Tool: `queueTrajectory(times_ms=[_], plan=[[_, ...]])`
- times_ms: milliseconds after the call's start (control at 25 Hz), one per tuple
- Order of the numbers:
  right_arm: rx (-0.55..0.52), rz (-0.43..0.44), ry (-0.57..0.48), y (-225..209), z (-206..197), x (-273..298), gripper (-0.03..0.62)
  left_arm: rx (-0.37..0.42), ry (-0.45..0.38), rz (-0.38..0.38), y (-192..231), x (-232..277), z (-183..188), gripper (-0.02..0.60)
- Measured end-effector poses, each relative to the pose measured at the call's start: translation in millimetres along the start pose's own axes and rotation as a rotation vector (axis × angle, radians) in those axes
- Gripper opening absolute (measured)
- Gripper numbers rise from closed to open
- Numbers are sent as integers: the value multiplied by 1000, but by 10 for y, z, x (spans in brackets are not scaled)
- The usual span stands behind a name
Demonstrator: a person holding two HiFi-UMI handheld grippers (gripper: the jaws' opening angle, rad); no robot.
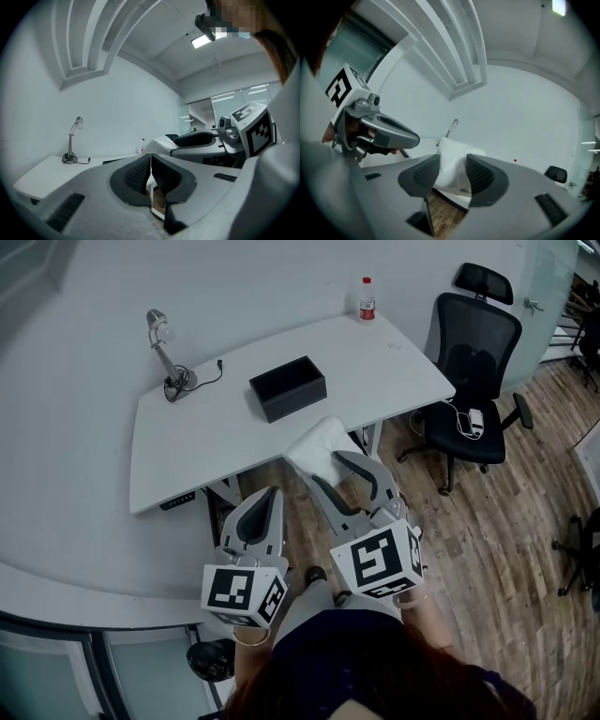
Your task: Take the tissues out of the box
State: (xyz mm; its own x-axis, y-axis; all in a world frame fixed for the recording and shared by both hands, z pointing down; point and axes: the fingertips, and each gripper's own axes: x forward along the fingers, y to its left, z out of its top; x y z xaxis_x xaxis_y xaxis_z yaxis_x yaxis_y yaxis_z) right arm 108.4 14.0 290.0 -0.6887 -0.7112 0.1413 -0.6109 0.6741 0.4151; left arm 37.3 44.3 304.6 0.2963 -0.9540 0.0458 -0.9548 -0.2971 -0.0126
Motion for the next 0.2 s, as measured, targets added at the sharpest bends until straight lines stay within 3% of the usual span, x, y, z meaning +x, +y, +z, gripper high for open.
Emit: queueTrajectory(times_ms=[200], plan=[[-1,13,11,-10,25,93,192,-1,0,3,84,56,8,26]])
